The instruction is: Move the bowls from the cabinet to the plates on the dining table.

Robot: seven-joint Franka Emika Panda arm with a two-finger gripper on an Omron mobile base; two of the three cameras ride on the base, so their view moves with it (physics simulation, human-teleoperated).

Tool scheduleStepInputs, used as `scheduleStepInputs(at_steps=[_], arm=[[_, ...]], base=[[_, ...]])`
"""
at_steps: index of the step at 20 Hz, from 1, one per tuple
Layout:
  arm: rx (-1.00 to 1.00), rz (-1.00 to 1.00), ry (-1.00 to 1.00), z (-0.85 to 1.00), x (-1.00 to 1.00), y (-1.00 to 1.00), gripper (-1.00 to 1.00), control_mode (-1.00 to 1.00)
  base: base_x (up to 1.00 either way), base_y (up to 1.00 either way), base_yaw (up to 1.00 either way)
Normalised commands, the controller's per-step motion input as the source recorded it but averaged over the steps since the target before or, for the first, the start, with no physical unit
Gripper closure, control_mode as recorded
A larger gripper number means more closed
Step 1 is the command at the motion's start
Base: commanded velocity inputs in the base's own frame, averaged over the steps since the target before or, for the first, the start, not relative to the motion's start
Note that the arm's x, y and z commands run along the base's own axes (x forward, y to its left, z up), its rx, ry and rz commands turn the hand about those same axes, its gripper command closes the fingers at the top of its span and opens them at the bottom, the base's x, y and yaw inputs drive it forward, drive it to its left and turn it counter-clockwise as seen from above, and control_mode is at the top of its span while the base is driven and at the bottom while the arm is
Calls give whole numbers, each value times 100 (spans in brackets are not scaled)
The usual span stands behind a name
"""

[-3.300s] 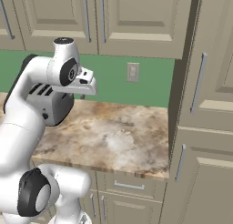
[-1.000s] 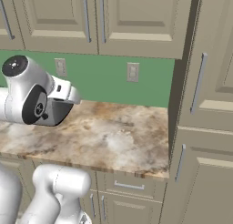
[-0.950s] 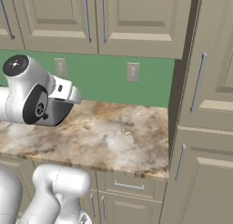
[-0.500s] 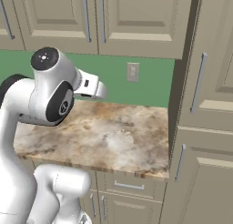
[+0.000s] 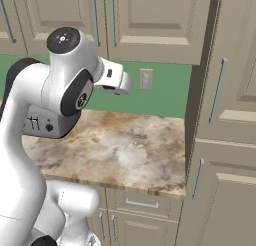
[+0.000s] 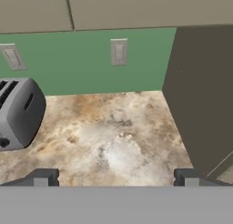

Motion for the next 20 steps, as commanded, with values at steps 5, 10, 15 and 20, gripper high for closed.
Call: scheduleStepInputs(at_steps=[5, 10, 15, 20], arm=[[-4, 0, -12, 29, 6, 0, -100, -100], [-3, 0, -17, 20, 17, 2, -100, -100], [-1, 0, -17, 15, 37, 2, -100, -100], [-5, 0, -7, 26, 53, 15, -100, -100]], base=[[0, 0, 0], [0, 0, 0], [0, 0, 0], [0, 0, 0]])
